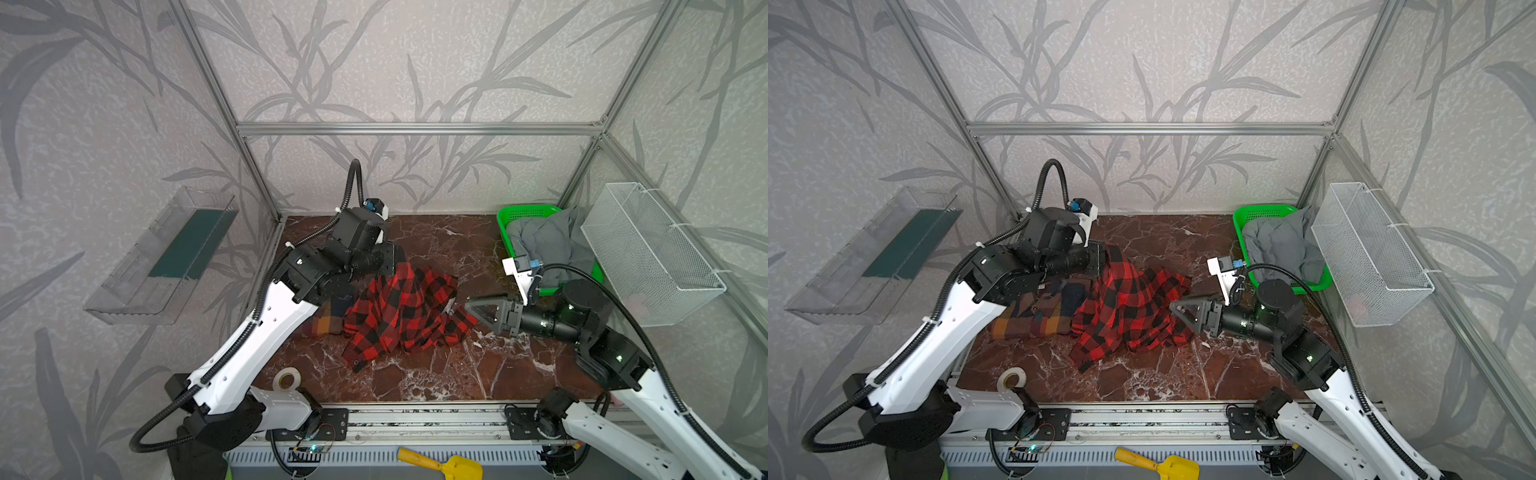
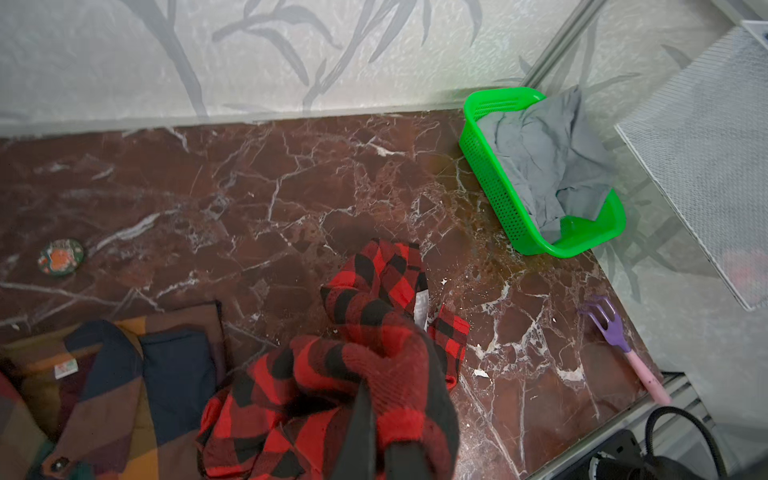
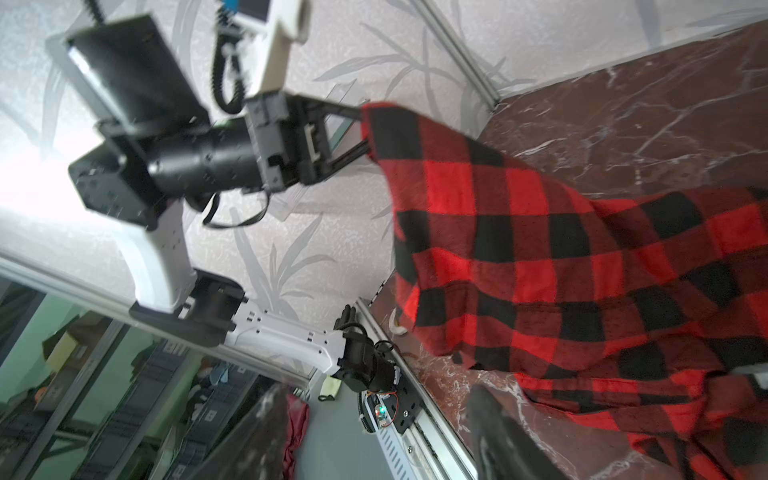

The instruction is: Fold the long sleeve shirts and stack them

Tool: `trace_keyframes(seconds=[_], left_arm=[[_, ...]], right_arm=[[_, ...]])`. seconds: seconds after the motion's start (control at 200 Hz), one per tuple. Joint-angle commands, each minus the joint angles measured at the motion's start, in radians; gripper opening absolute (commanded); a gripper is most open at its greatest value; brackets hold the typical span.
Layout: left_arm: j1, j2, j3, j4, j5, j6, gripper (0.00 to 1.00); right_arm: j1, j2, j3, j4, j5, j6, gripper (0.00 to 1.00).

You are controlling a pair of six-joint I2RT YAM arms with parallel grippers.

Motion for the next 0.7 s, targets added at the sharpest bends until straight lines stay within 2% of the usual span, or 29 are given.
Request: trace_keyframes(seconds=[0.0, 0.17, 0.29, 0.355, 0.54, 0.695], left_arm=[[0.036, 0.005, -0.004, 0.028, 0.071, -0.127, 0.0], [0.057, 0.038, -0.034, 0.118, 0.071, -0.174, 0.0], [0.068, 0.09, -0.006, 0.141, 0.087, -0.214, 0.0], [0.067, 0.11, 0.006, 0.154, 0.094, -0.236, 0.0], [0.074, 0.123, -0.016, 0.195, 0.093, -0.28, 0.0], [0.079, 0.117, -0.043, 0.226, 0.096, -0.311, 0.0]], right_arm=[[0.096, 0.05, -0.089, -0.008, 0.135, -0.056, 0.67], [0.214, 0.146, -0.175, 0.096, 0.237, -0.056, 0.65], [0.386, 0.258, -0.24, 0.273, 0.387, -0.027, 0.65], [0.455, 0.34, -0.243, 0.354, 0.422, -0.024, 0.65], [0.555, 0.562, -0.226, 0.568, 0.5, -0.01, 0.65], [0.581, 0.728, -0.182, 0.668, 0.541, 0.028, 0.63]])
